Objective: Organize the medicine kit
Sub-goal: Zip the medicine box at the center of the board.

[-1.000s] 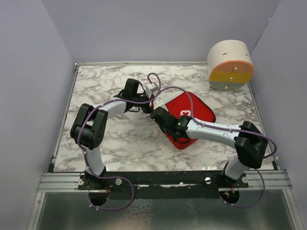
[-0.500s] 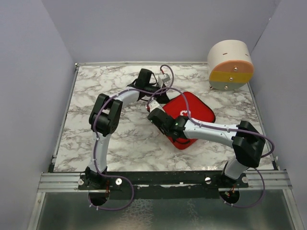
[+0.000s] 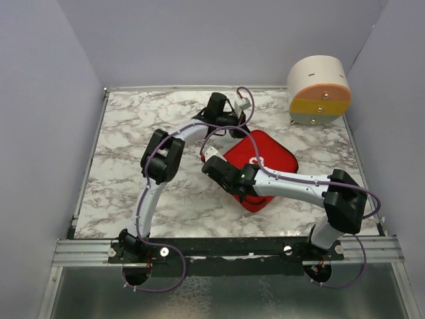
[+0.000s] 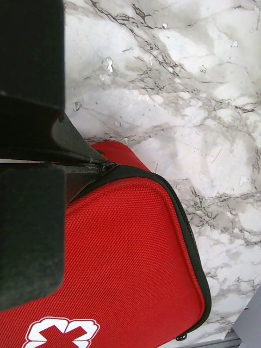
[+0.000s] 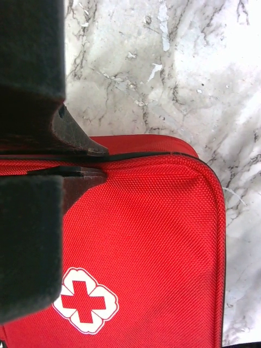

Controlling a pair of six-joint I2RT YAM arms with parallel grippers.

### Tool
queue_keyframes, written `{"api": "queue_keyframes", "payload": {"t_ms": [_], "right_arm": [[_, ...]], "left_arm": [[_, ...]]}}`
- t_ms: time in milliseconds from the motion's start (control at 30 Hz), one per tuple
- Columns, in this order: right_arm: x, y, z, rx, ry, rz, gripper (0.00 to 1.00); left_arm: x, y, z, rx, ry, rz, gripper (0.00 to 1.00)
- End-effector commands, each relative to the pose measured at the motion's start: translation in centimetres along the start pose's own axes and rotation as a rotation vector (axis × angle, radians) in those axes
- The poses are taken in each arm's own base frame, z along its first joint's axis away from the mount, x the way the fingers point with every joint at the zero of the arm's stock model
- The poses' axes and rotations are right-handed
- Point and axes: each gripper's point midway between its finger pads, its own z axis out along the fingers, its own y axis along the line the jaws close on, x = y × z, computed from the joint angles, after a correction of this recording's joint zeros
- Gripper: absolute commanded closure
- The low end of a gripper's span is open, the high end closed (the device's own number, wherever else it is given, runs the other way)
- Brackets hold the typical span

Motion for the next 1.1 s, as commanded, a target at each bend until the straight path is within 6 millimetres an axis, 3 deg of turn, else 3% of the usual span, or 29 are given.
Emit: {"api": "queue_keyframes", "payload": {"t_ms": [0, 33, 133, 167, 300, 500, 633, 833, 1067], "right_arm": [[2.3, 6.4, -2.6, -0.274, 0.071, 0.004, 0.98], [1.8, 6.2, -2.7, -0.267, 0.050, 0.013, 0.90], [-0.1, 5.8, -3.4, -0.267, -0.035, 0.041, 0.51], [-1.0, 5.7, -3.7, -0.269, -0.070, 0.049, 0.44], [-4.8, 5.1, -5.3, -0.278, -0.199, 0.083, 0.34], [-9.5, 4.8, -6.8, -0.284, -0.305, 0.069, 0.29], [-10.8, 4.9, -6.7, -0.274, -0.318, 0.033, 0.29], [-9.9, 5.0, -5.3, -0.240, -0.273, 0.031, 0.29], [-5.9, 1.3, -4.0, 0.006, -0.115, 0.107, 0.31]], "left_arm": [[-7.9, 1.2, -5.2, -0.168, -0.203, 0.237, 1.00], [-7.3, 1.5, -6.5, -0.180, -0.198, 0.223, 1.00], [-5.3, 2.2, -10.6, -0.216, -0.184, 0.169, 1.00], [-4.6, 2.2, -12.0, -0.227, -0.180, 0.157, 1.00], [-1.0, 0.7, -16.3, -0.247, -0.129, 0.126, 1.00], [4.0, -5.4, -19.0, -0.171, -0.034, 0.097, 1.00], [4.7, -9.1, -19.7, -0.119, -0.032, 0.080, 1.00], [5.6, -12.5, -20.0, -0.082, -0.031, 0.071, 1.00], [5.8, -13.1, -20.3, -0.074, -0.015, 0.069, 1.00]]}}
